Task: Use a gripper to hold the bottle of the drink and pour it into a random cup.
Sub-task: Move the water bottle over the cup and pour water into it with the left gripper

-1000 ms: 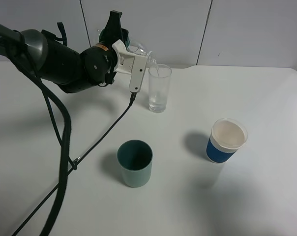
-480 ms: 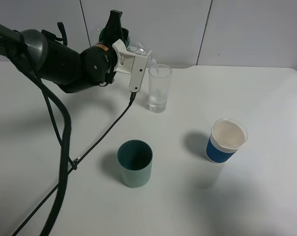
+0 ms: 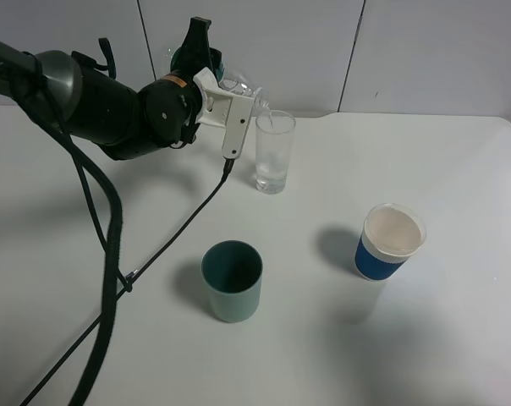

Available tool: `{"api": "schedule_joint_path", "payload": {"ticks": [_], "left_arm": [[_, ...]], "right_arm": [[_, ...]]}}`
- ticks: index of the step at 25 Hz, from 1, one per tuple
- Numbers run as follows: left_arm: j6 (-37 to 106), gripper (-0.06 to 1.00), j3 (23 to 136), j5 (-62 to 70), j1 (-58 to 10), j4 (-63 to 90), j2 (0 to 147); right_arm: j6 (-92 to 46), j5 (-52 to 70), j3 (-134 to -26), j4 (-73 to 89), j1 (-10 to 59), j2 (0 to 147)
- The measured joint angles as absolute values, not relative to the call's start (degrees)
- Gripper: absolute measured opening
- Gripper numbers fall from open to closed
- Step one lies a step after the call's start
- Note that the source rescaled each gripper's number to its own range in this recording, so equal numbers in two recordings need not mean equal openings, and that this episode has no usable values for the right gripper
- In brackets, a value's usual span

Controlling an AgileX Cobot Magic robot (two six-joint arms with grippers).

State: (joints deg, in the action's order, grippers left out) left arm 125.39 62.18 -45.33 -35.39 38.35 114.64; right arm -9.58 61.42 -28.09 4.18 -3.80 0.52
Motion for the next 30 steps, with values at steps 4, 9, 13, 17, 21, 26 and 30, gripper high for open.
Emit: {"api": "schedule_joint_path", "payload": {"ticks": [4, 9, 13, 17, 21, 26, 30], "left_arm": [[125.44, 0.03, 62.18, -45.33, -35.39, 38.33, 114.64], [126.00, 0.03, 62.18, -45.39, -35.39, 38.33, 114.64], [126.63, 0.03, 62.18, -45.73, -35.39, 38.33, 114.64], [126.95, 0.03, 62.18, -45.73, -35.39, 38.33, 114.64], [127.21, 0.03, 62.18, -45.73, -35.39, 38.33, 114.64], [127.69, 0.03, 62.18, -45.78, -35.39, 38.33, 114.64], [127.90, 0.03, 62.23, -46.22, -35.39, 38.33, 114.64]], "right_arm": [[-9.58, 61.42, -28.09, 4.18, -3.80, 0.52], [-9.58, 61.42, -28.09, 4.18, -3.80, 0.52], [-9.58, 61.42, -28.09, 4.18, -3.80, 0.52], [-9.58, 61.42, -28.09, 4.18, -3.80, 0.52], [-9.58, 61.42, -28.09, 4.18, -3.80, 0.52], [-9.58, 61.42, -28.09, 4.18, -3.80, 0.52], [-9.58, 61.42, -28.09, 4.18, -3.80, 0.52]]}}
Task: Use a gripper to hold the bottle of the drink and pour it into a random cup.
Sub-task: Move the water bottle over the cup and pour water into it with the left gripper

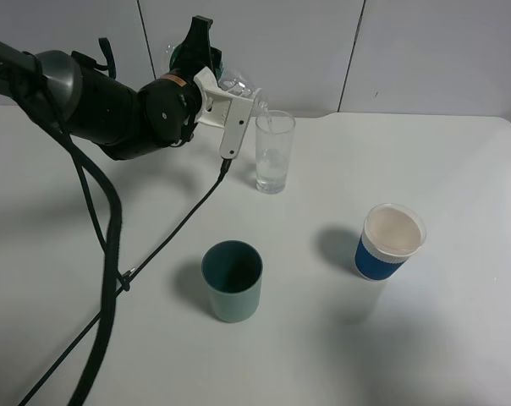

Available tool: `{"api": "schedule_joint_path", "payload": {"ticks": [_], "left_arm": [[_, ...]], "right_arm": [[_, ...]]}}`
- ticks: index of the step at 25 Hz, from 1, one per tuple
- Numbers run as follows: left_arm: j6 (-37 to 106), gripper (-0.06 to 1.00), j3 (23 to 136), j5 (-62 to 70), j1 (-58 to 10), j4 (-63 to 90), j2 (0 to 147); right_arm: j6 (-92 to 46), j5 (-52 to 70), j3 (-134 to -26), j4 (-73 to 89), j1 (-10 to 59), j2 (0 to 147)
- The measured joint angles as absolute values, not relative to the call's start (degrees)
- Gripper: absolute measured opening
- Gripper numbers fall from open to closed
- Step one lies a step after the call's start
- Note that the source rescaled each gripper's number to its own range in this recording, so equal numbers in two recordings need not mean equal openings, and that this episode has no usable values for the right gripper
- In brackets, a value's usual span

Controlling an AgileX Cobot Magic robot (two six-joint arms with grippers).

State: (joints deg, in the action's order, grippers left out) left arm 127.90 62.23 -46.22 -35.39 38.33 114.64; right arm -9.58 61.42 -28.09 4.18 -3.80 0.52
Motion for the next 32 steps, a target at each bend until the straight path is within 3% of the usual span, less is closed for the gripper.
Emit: {"api": "schedule_joint_path", "payload": {"ticks": [32], "left_arm": [[132.45, 0.03, 62.29, -46.67, -35.39, 38.33, 114.64]], "right_arm": [[-9.58, 61.42, -28.09, 4.18, -3.80, 0.52]]}}
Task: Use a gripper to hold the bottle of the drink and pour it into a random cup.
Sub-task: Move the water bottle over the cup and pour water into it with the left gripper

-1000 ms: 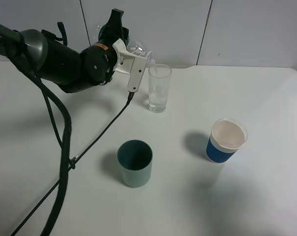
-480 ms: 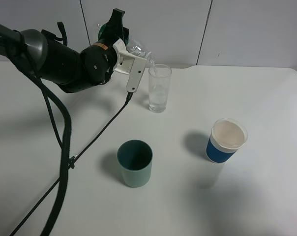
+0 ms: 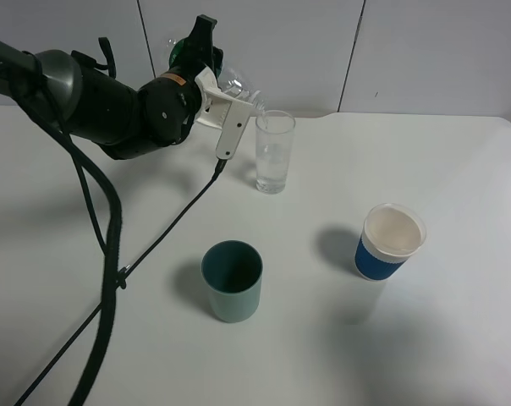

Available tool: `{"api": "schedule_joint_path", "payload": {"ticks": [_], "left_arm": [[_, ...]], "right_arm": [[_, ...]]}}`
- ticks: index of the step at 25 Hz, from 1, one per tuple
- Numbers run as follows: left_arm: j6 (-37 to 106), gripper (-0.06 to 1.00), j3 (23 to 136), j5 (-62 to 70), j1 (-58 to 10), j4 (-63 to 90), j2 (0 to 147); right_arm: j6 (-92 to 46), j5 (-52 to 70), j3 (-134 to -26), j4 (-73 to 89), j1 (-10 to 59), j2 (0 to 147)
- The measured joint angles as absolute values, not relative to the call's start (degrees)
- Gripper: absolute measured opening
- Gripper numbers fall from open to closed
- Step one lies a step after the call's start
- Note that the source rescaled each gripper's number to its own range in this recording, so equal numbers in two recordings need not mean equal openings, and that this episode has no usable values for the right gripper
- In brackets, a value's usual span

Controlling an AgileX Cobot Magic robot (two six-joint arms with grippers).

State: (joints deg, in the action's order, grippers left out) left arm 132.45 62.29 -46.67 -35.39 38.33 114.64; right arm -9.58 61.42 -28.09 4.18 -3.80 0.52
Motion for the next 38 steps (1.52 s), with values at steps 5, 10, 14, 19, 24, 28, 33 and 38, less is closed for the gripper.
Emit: {"api": "schedule_joint_path", "payload": {"ticks": [5, 10, 14, 19, 24, 28, 33, 38], "left_arm": [[132.45, 0.03, 62.29, -46.67, -35.39, 38.33, 114.64], [132.60, 0.03, 62.29, -46.67, -35.39, 38.33, 114.64], [132.66, 0.03, 62.29, -46.67, -35.39, 38.33, 114.64], [132.84, 0.03, 62.29, -46.67, -35.39, 38.33, 114.64], [132.90, 0.03, 62.29, -46.67, -35.39, 38.33, 114.64], [132.90, 0.03, 62.29, -46.67, -35.39, 38.33, 114.64], [132.90, 0.03, 62.29, -46.67, -35.39, 38.33, 114.64], [132.90, 0.03, 62.29, -46.67, -35.39, 38.03, 114.64]], "right_arm": [[-9.58, 61.42, -28.09, 4.18, -3.80, 0.52], [-9.58, 61.42, -28.09, 4.18, -3.80, 0.52], [-9.58, 61.42, -28.09, 4.18, -3.80, 0.52], [-9.58, 61.42, -28.09, 4.18, -3.80, 0.52], [-9.58, 61.42, -28.09, 4.18, -3.80, 0.52], [-9.58, 61.42, -28.09, 4.18, -3.80, 0.52], [-9.58, 61.42, -28.09, 4.18, -3.80, 0.52], [-9.58, 61.42, -28.09, 4.18, -3.80, 0.52]]}}
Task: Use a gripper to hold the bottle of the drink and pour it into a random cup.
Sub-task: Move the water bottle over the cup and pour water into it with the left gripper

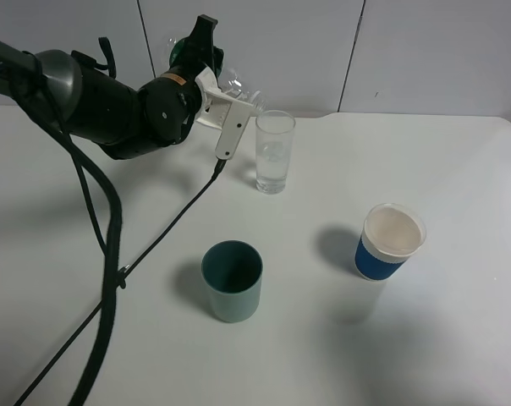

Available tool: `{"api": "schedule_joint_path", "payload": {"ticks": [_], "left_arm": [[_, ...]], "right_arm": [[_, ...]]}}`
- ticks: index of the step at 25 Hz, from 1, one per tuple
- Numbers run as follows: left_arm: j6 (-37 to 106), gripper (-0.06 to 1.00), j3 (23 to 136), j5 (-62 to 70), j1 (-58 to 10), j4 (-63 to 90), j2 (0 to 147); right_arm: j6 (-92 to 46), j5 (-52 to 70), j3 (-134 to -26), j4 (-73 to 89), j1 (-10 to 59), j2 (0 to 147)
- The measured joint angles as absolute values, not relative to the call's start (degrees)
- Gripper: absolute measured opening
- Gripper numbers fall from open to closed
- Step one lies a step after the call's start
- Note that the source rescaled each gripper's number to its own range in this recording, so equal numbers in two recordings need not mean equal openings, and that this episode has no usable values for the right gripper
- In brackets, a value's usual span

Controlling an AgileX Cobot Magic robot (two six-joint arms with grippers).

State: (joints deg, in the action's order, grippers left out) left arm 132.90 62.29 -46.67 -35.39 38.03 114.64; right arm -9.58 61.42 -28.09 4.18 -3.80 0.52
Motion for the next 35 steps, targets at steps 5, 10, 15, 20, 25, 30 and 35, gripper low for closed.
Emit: {"api": "schedule_joint_path", "payload": {"ticks": [5, 10, 15, 20, 25, 30, 35], "left_arm": [[132.90, 0.03, 62.29, -46.67, -35.39, 37.90, 114.59], [132.72, 0.03, 62.29, -46.72, -35.69, 37.73, 114.59], [132.66, 0.03, 62.29, -46.72, -35.92, 37.69, 114.59], [133.29, 0.03, 62.29, -46.72, -35.93, 37.62, 114.59], [135.42, 0.03, 62.29, -46.72, -35.93, 37.62, 114.59], [135.80, 0.03, 62.29, -46.72, -35.93, 37.62, 114.59], [137.32, 0.03, 62.29, -46.72, -35.93, 37.62, 114.59]], "right_arm": [[-9.58, 61.42, -28.09, 4.18, -3.80, 0.52], [-9.58, 61.42, -28.09, 4.18, -3.80, 0.52], [-9.58, 61.42, -28.09, 4.18, -3.80, 0.52], [-9.58, 61.42, -28.09, 4.18, -3.80, 0.52], [-9.58, 61.42, -28.09, 4.18, -3.80, 0.52], [-9.58, 61.42, -28.09, 4.18, -3.80, 0.52], [-9.58, 61.42, -28.09, 4.18, -3.80, 0.52]]}}
